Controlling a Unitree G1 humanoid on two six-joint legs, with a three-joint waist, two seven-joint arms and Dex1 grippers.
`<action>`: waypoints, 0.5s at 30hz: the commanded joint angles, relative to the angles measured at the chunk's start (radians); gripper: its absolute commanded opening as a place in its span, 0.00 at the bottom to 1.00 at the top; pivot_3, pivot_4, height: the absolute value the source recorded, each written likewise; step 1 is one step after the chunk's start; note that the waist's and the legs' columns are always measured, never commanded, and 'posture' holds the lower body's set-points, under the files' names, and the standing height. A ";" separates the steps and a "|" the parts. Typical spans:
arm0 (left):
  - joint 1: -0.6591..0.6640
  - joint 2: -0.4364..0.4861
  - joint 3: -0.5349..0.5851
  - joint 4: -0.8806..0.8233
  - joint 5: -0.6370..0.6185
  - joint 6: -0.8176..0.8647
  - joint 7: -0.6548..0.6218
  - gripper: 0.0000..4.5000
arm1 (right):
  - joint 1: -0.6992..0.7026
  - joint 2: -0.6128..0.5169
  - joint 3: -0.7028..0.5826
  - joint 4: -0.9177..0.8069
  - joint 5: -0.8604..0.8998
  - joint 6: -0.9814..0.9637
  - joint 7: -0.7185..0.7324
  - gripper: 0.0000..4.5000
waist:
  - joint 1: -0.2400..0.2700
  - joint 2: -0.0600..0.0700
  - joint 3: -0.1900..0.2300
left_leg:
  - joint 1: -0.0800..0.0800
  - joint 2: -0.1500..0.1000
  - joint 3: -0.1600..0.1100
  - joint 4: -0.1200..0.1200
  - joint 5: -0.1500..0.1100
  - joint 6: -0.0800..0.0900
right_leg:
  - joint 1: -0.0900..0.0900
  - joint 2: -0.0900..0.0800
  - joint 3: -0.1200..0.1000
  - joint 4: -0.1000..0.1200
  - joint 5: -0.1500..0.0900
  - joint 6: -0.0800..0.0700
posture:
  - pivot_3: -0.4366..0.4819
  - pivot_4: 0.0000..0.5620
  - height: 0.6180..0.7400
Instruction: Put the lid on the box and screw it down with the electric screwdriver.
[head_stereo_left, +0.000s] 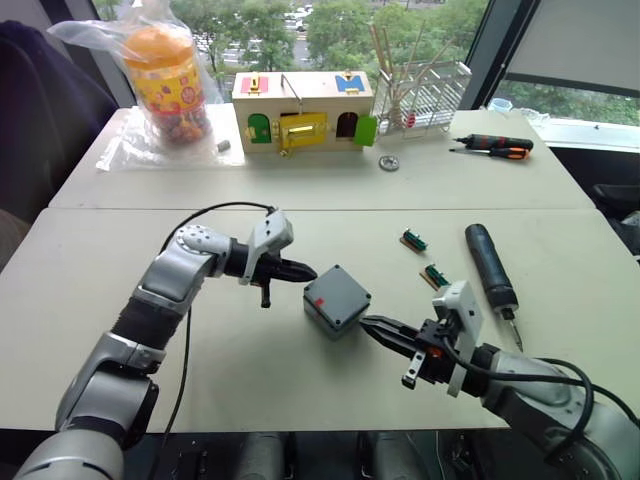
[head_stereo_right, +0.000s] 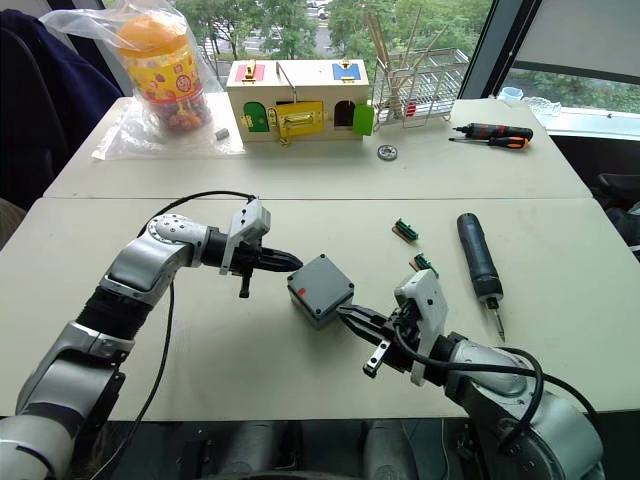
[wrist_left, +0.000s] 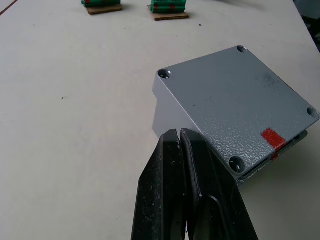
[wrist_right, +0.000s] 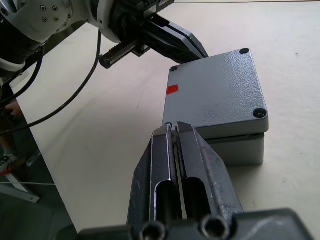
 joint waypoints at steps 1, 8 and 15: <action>0.002 0.004 0.011 -0.039 -0.003 -0.004 -0.008 0.00 | -0.009 -0.020 0.028 0.003 -0.017 -0.014 -0.003 0.02 | 0.001 0.000 0.000 | 0.000 0.000 0.000 0.000 0.000 0.000 | 0.000 0.000 0.000 0.000 0.000 0.000 | 0.48 0.27 0.76; 0.004 0.004 0.015 -0.058 -0.001 0.008 0.004 0.00 | -0.030 -0.027 0.078 0.054 -0.071 -0.049 -0.007 0.02 | 0.000 0.000 0.000 | 0.000 0.000 0.000 0.000 0.000 0.000 | 0.000 0.000 0.000 0.000 0.000 0.000 | 0.48 0.27 0.76; 0.006 0.003 0.014 -0.048 0.002 -0.003 0.004 0.00 | -0.052 -0.012 0.110 0.077 -0.089 -0.060 -0.023 0.02 | 0.000 0.000 0.000 | 0.000 0.000 0.000 0.000 0.000 0.000 | 0.000 0.000 0.000 0.000 0.000 0.000 | 0.48 0.27 0.76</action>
